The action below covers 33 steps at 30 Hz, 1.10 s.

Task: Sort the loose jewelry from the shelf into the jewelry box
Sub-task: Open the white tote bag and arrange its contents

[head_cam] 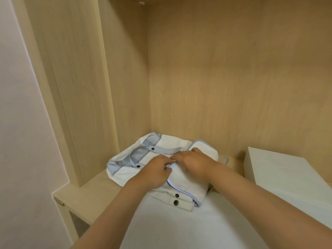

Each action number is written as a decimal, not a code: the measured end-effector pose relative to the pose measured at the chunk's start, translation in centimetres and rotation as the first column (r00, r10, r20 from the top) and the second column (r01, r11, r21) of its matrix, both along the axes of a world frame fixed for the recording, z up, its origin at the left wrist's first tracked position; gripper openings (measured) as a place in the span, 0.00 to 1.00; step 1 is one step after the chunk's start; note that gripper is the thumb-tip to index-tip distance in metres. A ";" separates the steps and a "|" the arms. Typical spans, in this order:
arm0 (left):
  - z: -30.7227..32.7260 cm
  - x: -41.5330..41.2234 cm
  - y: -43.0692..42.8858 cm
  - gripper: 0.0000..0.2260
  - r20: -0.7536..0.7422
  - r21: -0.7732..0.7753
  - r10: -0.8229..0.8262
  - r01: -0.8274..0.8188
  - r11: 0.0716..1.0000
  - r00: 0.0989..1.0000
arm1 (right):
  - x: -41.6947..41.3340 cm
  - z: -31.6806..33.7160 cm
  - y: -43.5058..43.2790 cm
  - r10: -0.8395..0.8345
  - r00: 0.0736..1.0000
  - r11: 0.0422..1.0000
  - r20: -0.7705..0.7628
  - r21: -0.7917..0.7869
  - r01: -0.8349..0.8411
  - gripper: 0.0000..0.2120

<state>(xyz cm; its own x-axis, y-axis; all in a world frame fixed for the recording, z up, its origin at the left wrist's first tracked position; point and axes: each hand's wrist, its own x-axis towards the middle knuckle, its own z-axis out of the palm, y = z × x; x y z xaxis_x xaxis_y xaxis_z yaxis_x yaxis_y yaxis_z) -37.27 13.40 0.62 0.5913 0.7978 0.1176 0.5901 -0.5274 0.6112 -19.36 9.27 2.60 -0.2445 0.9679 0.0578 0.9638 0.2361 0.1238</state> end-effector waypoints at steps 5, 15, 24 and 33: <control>-0.7 0.5 0.0 0.18 -0.111 -0.270 -0.018 -0.013 0.963 0.994 | 1.1 0.4 0.3 -0.021 0.976 0.992 0.217 0.128 -0.007 0.15; 0.4 2.9 -2.0 0.23 -0.392 -0.314 -0.040 -0.093 0.945 0.919 | 3.6 0.0 -2.9 -0.011 0.986 0.989 0.167 0.149 -0.014 0.11; -1.1 5.4 -2.0 0.17 -0.252 -0.048 -0.134 0.126 0.991 0.958 | 3.4 -1.7 -1.2 -0.024 0.980 0.998 0.198 0.063 0.012 0.13; -2.7 5.2 -1.1 0.24 -0.411 -0.101 -0.212 0.187 0.977 0.887 | 2.8 -0.8 -2.7 -0.045 0.934 0.995 0.354 0.094 0.013 0.09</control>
